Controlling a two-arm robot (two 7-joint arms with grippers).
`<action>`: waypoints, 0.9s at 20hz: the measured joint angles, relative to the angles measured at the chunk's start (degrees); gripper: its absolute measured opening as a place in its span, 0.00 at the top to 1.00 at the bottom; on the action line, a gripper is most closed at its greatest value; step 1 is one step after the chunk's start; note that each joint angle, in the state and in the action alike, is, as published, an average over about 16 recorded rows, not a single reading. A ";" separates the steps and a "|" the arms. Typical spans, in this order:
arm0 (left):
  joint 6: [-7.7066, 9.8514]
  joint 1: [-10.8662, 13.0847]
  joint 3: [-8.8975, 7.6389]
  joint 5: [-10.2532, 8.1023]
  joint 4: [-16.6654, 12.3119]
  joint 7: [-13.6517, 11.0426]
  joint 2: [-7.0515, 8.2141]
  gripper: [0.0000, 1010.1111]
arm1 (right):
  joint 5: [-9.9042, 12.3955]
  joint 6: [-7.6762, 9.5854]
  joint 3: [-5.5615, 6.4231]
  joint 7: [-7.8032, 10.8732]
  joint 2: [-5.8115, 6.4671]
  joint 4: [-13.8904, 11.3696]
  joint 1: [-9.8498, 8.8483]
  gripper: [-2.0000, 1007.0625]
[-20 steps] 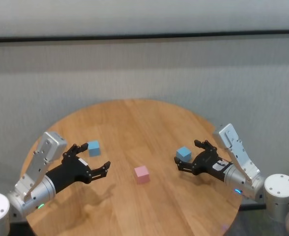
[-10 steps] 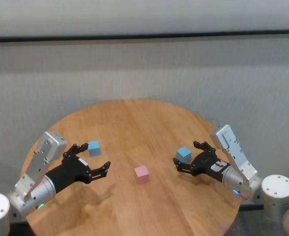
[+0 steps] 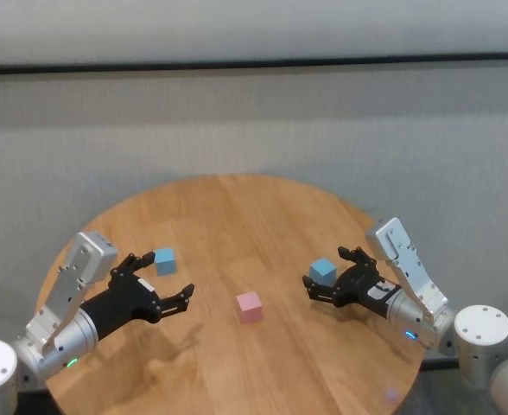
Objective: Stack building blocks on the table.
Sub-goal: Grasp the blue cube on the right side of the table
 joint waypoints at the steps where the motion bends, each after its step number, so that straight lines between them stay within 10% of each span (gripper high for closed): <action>1: 0.00 0.00 0.00 0.00 0.00 0.00 0.00 0.01 | -0.12 -0.10 0.08 -0.02 -0.14 0.31 0.12 0.01; 18: 0.00 0.00 0.00 0.00 0.00 0.00 0.00 0.01 | -1.82 -0.86 1.22 -0.36 -1.41 3.62 1.36 0.01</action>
